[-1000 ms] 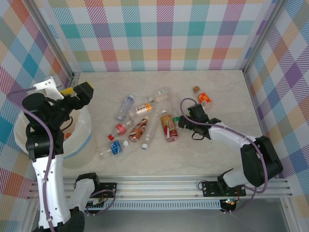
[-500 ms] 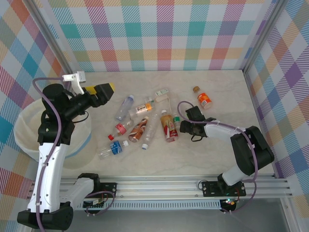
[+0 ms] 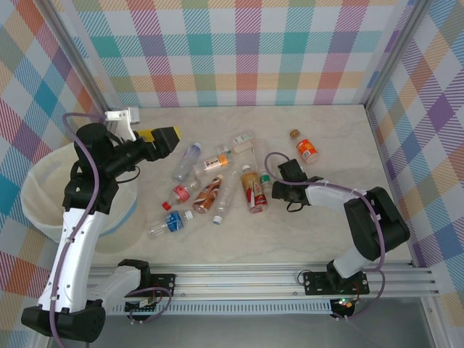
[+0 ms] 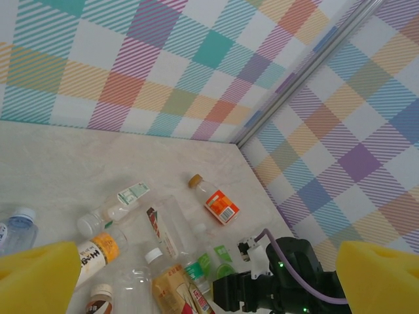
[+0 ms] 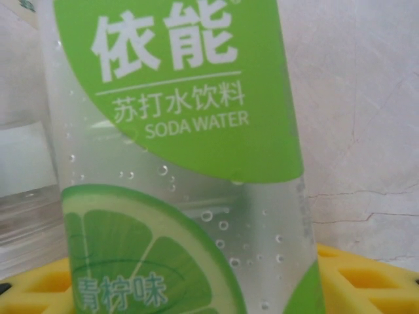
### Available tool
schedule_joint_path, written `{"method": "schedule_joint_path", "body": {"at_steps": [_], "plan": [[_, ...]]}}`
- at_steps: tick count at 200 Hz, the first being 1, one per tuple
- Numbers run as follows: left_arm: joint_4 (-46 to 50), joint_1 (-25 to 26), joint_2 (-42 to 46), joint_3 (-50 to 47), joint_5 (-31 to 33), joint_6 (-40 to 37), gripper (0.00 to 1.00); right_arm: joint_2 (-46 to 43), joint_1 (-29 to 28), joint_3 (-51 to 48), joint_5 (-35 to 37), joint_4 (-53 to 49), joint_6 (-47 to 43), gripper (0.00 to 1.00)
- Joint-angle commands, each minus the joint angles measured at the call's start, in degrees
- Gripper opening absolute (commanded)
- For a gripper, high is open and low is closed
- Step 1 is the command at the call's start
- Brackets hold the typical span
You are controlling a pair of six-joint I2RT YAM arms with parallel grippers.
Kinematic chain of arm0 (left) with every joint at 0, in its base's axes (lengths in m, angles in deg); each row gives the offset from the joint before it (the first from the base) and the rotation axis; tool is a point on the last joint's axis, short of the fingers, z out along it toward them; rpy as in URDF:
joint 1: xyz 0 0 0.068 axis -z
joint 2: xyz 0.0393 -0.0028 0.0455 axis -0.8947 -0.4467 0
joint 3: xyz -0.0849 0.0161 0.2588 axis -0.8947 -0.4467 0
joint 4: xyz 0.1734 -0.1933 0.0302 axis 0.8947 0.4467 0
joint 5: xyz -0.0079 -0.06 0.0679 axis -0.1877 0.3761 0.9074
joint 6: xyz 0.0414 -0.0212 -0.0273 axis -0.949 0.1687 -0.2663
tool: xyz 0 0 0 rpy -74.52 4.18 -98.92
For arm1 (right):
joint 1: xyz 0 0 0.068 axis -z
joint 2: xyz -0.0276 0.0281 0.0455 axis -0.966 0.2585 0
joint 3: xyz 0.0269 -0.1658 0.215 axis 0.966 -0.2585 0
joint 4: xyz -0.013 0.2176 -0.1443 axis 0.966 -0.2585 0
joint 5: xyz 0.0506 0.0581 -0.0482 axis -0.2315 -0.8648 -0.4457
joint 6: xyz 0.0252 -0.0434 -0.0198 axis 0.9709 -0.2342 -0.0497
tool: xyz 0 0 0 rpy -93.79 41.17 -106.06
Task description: Put the plastic bottles in the bin
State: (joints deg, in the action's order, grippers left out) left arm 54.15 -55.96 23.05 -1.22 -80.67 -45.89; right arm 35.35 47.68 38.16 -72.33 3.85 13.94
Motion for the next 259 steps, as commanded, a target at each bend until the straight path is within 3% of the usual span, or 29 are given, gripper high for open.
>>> {"method": "schedule_joint_path", "body": {"at_steps": [1, 61, 128, 180, 216, 259], "plan": [[0.52, 1.21, -0.88, -1.42, 0.54, -0.60, 1.00, -4.32, 0.13, -0.29, 1.59, 1.06, -1.24, 0.60], [0.79, 3.47, -3.24, -2.46, 2.01, 0.23, 1.00, -18.02, -0.46, -6.09, -7.22, 12.33, -7.48, 0.54], [-0.23, 5.72, -7.57, -1.84, 1.94, 1.88, 1.00, -23.55, -3.17, -6.40, -18.84, 21.55, -11.02, 0.52], [-5.78, 7.08, -11.09, -2.23, -3.44, 6.12, 1.00, -21.72, -5.18, -6.20, -31.26, 30.98, -11.61, 0.52], [-9.09, 8.04, -14.98, -0.43, -2.73, 7.61, 1.00, -17.11, -5.28, -2.35, -37.77, 33.59, -12.71, 0.53], [-10.81, 9.28, -15.71, -1.28, -5.38, 4.05, 1.00, -13.63, -5.96, 2.65, -43.98, 33.91, -11.54, 0.53]]}}
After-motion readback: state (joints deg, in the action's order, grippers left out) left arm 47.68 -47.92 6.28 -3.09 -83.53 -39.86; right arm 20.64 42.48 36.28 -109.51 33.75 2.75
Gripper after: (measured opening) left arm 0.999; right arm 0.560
